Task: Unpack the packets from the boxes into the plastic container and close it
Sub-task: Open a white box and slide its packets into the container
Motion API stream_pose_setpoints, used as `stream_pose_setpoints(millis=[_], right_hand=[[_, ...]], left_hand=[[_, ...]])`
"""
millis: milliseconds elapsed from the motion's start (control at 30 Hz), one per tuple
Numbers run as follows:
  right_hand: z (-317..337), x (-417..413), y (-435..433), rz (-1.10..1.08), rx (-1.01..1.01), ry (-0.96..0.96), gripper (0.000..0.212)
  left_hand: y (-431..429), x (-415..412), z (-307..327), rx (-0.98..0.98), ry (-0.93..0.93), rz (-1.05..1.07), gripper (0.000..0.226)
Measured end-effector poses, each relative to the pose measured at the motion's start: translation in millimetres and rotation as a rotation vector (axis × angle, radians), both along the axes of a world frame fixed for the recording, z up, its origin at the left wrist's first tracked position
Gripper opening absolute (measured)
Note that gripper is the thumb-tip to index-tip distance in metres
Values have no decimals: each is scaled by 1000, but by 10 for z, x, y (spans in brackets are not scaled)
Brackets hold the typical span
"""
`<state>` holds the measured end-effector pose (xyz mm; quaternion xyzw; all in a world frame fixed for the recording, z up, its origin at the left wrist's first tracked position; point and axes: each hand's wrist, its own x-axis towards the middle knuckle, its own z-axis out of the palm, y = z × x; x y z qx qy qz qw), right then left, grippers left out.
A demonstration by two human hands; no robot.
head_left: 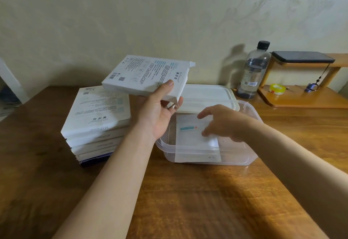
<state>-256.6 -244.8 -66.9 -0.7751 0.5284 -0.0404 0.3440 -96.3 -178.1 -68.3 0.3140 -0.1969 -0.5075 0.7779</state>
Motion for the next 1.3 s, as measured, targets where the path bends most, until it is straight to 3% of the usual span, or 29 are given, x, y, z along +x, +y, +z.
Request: stream_pose_setpoints(millis=[67, 133, 300, 533, 667, 867, 1000, 1300], right_hand=[[-15, -32, -3, 238, -257, 289, 65], [-7, -45, -20, 403, -355, 397, 70], [-19, -5, -78, 608, -148, 560, 89], [-168, 108, -83, 694, -201, 532, 83], [-157, 118, -81, 690, -180, 529, 92], [-62, 203, -48, 718, -336, 456, 83], [-117, 283, -9, 771, -267, 512, 92], [-153, 324, -1, 790, -245, 518, 81]], left_hand=[[-1, 1, 7, 6, 0, -9, 30], [-3, -1, 10, 4, 1, -7, 29], [-5, -5, 0, 0, -14, -2, 32], [-9, -22, -12, -4, -61, 28, 39], [-19, -18, -15, -6, -74, 39, 36], [-25, -12, -17, -17, -74, 30, 38], [-26, -4, -23, -16, -84, 30, 38], [-24, -9, -13, -40, -114, 18, 31]])
